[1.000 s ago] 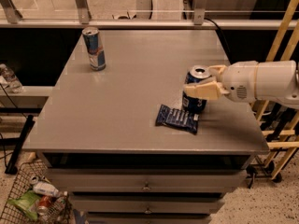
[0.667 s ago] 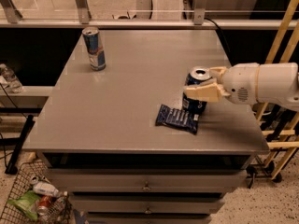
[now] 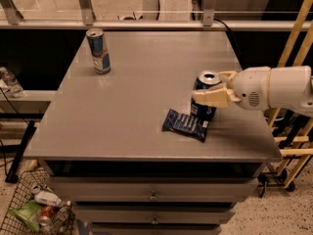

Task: Move pepsi can near rxbar blueberry

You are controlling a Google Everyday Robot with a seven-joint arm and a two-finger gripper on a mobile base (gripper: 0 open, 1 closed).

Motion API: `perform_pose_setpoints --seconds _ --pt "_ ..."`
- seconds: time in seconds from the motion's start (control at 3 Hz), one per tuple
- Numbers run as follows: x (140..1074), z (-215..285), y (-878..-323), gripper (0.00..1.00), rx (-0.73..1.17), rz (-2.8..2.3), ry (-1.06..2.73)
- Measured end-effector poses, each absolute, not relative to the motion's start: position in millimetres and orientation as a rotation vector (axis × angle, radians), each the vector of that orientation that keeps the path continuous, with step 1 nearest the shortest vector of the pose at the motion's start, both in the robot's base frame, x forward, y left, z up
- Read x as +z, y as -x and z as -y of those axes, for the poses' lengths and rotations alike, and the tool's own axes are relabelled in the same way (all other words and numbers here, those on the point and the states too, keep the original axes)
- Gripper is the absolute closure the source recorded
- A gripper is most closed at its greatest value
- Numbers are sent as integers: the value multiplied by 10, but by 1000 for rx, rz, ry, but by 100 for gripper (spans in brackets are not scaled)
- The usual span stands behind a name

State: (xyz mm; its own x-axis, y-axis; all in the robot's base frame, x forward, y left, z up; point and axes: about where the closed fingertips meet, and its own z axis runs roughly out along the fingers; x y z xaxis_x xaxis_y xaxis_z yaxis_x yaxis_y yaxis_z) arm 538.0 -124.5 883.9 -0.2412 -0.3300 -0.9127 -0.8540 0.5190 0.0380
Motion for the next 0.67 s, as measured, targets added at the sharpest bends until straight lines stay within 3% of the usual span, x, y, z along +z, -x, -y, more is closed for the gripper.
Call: perform_pose_setpoints --seconds 0.67 --pt "8848 1198 -5376 12 693 -1803 996"
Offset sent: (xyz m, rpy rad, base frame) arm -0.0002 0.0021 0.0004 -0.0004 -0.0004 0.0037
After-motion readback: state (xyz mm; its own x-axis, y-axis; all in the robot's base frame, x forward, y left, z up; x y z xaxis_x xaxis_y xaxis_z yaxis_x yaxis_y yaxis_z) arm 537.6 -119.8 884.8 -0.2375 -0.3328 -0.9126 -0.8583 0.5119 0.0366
